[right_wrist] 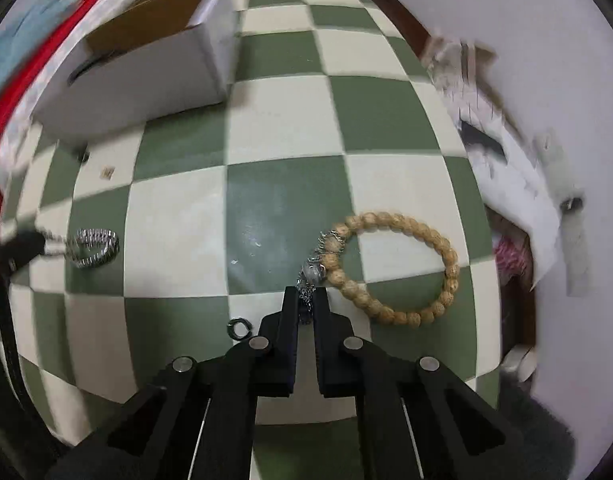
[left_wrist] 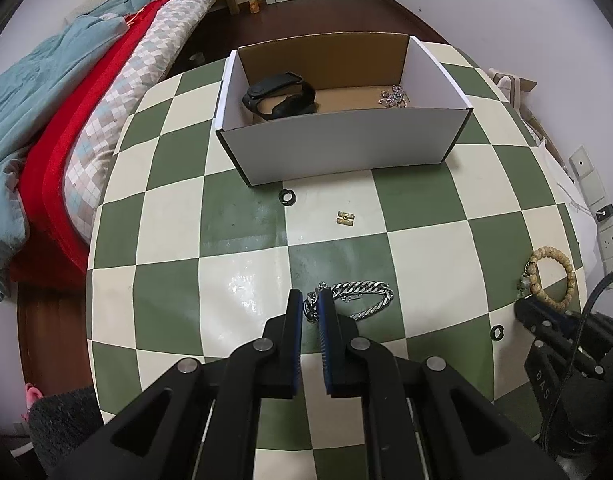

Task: Organize jewelry

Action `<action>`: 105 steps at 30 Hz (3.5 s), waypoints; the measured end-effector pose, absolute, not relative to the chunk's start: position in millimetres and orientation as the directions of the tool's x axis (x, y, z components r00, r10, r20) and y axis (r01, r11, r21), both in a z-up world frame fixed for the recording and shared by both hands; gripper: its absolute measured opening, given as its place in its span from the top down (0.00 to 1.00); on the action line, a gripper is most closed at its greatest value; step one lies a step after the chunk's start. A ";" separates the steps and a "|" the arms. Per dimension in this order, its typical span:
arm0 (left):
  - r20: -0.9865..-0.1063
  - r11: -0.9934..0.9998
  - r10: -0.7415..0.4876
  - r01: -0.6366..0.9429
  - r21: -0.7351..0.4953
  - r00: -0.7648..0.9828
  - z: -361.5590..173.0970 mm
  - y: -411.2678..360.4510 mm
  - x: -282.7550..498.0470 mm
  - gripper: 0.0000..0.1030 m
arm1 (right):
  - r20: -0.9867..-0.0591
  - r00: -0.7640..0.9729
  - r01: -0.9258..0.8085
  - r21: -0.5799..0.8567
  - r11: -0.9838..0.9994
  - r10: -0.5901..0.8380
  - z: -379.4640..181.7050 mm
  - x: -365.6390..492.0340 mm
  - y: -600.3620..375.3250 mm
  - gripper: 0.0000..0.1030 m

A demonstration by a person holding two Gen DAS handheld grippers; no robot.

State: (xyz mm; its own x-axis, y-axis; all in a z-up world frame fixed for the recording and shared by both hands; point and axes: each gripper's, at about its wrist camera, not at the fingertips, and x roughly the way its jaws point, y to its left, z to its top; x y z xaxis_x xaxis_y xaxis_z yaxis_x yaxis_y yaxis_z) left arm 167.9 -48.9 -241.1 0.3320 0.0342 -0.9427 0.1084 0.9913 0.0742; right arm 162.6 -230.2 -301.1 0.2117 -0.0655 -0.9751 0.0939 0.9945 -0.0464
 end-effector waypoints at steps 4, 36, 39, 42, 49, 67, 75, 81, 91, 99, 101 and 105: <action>-0.934 0.991 0.034 0.109 0.077 0.355 -230.8 -45.5 167.0 0.95 | -0.952 0.278 0.179 0.179 0.967 0.125 -277.2 155.7 -250.7 0.95; -0.924 0.994 0.019 0.090 0.057 0.381 -213.0 -40.1 171.4 0.95 | -0.918 0.236 0.390 0.389 0.834 0.318 -269.6 153.8 -333.7 0.47; -0.925 0.993 0.032 0.092 0.072 0.379 -217.0 -42.2 172.4 0.95 | -0.935 0.189 0.365 0.351 0.862 0.301 -285.3 167.8 -316.6 0.47; -0.925 0.992 0.043 0.093 0.084 0.377 -220.1 -42.5 173.2 0.95 | -0.969 0.120 0.321 0.245 0.915 0.217 -303.4 180.9 -292.3 0.47; -0.923 0.992 0.041 0.092 0.082 0.383 -215.4 -39.5 173.4 0.95 | -0.959 0.222 0.296 0.239 0.925 0.177 -284.8 178.9 -275.5 0.91; -0.833 0.996 -0.018 0.083 0.033 0.554 -114.2 -34.7 173.3 0.95 | -0.890 0.441 0.109 0.184 0.977 0.119 -152.3 180.6 -240.1 0.91; -0.804 0.998 -0.026 0.067 0.017 0.594 -82.5 -27.9 189.1 0.95 | -0.861 0.484 0.063 0.214 0.975 0.158 -126.2 201.4 -222.7 0.91; -0.799 0.999 -0.032 0.047 -0.005 0.600 -74.3 -19.2 229.8 0.95 | -0.838 0.512 0.028 0.235 0.972 0.188 -106.2 238.4 -211.6 0.91; -0.884 0.995 -0.103 0.055 -0.088 0.456 -127.4 -9.3 312.9 0.95 | -0.866 0.453 -0.001 0.238 0.971 0.212 -132.6 327.9 -191.1 0.91; -0.917 0.991 -0.129 0.033 -0.126 0.378 -161.1 -6.6 338.1 0.87 | -0.936 0.261 -0.010 0.241 0.970 0.235 -199.0 363.3 -183.6 0.84; -0.910 0.997 -0.080 0.025 -0.077 0.406 -158.6 -5.2 336.6 0.58 | -0.951 0.230 -0.006 0.212 0.977 0.207 -210.7 362.6 -185.2 0.21; -0.897 1.000 0.000 -0.005 -0.003 0.443 -158.8 2.1 330.6 0.00 | -0.967 0.230 -0.011 0.106 0.994 0.106 -218.7 353.7 -184.7 0.05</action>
